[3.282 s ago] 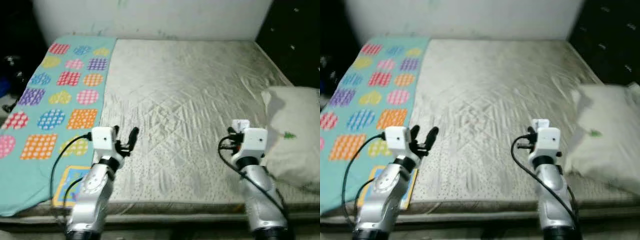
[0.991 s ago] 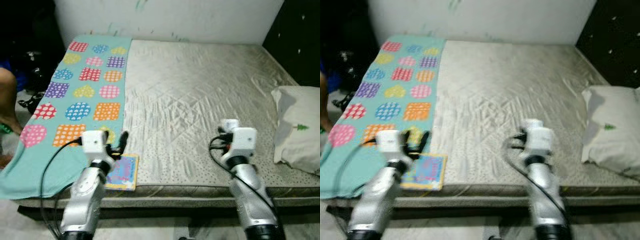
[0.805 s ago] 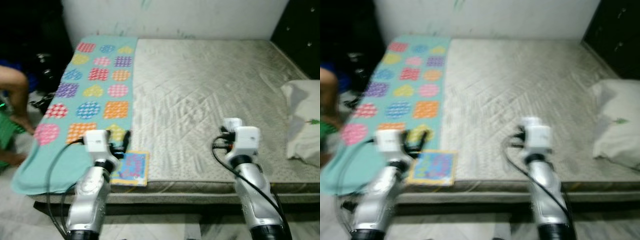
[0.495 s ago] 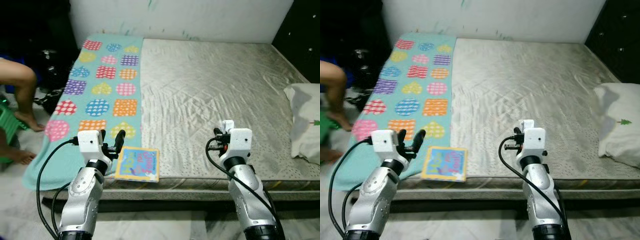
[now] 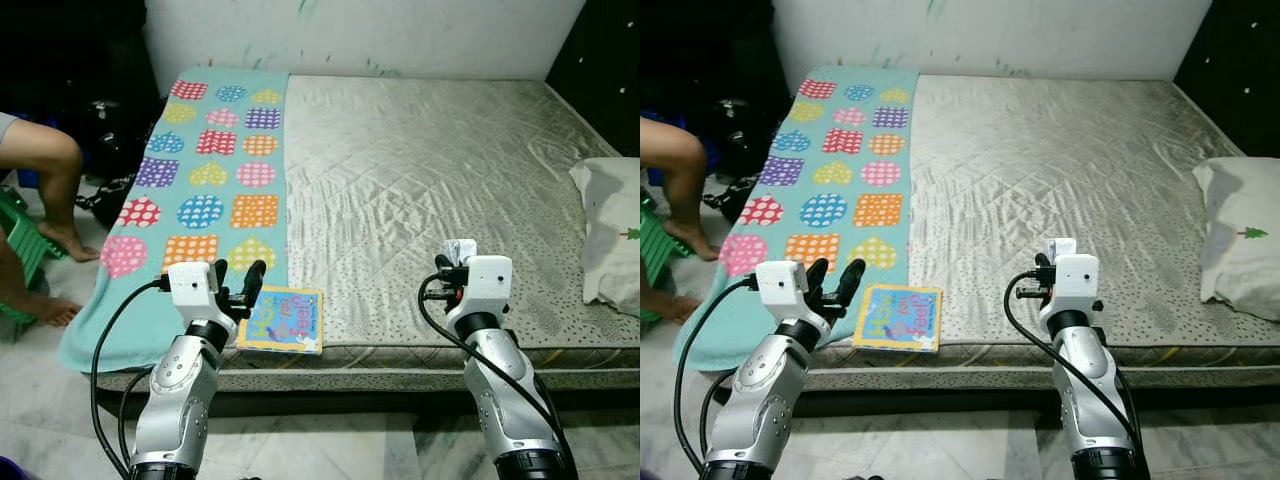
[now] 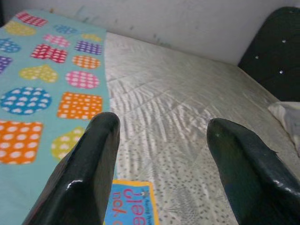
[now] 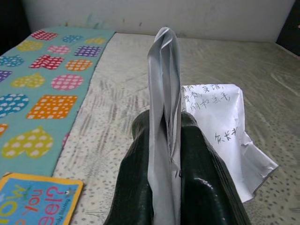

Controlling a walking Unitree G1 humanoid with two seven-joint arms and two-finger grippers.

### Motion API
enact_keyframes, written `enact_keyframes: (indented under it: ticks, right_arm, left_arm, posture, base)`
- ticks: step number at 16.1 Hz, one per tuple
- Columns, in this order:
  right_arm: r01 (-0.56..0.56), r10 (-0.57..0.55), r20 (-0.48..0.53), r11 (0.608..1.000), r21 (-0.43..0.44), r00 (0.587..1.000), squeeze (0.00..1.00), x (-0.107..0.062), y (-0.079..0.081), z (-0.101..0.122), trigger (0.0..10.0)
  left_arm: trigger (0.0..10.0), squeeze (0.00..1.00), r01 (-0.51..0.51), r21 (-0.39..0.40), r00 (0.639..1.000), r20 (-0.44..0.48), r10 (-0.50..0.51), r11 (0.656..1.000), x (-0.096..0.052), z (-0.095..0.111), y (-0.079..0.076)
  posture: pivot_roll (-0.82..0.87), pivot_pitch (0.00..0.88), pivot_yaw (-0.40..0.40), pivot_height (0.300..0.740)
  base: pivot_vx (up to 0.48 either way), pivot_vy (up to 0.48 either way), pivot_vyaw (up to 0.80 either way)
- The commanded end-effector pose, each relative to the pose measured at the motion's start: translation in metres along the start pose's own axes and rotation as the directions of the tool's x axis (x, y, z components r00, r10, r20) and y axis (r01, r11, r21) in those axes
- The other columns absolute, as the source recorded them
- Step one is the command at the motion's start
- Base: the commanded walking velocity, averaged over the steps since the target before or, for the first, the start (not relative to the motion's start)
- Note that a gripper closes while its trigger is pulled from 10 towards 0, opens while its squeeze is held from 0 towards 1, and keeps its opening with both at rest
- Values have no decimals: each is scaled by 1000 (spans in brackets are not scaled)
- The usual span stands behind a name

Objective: Clean up the room

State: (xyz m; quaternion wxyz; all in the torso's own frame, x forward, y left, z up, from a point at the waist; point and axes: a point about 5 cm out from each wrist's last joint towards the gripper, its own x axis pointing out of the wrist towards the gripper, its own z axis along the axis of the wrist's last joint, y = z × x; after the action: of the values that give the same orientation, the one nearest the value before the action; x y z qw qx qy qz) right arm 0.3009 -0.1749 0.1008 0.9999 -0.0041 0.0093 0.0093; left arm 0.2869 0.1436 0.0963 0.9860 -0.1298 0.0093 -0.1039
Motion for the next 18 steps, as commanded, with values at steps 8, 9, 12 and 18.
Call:
enact_keyframes:
  ticks: [8,9,12,18]
  right_arm:
    - [7,-7,-3,1000,-9,1000,0,-1,-3,0,10000]
    - [7,-7,-3,1000,-11,1000,0,0,-3,0,10000]
    - [7,-7,-3,1000,-13,1000,0,0,-4,0,10000]
    - [-2,2,2,1000,-20,1000,0,0,-2,0,10000]
  left_arm:
    - [10000,0,9,6,1000,3,-9,1000,-1,2,-1]
    - [10000,0,10,6,1000,3,-10,1000,-1,2,-1]
    - [10000,0,13,6,1000,2,-13,1000,0,2,-1]
    - [10000,0,-7,9,1000,-19,7,1000,0,-1,1]
  posture:
    - [-157,103,-18,740]
    - [-157,102,-19,740]
    - [-156,99,-17,740]
    - [-153,95,-17,740]
  base:
    - [261,0,0]
    - [259,0,0]
    - [263,0,0]
    - [44,0,0]
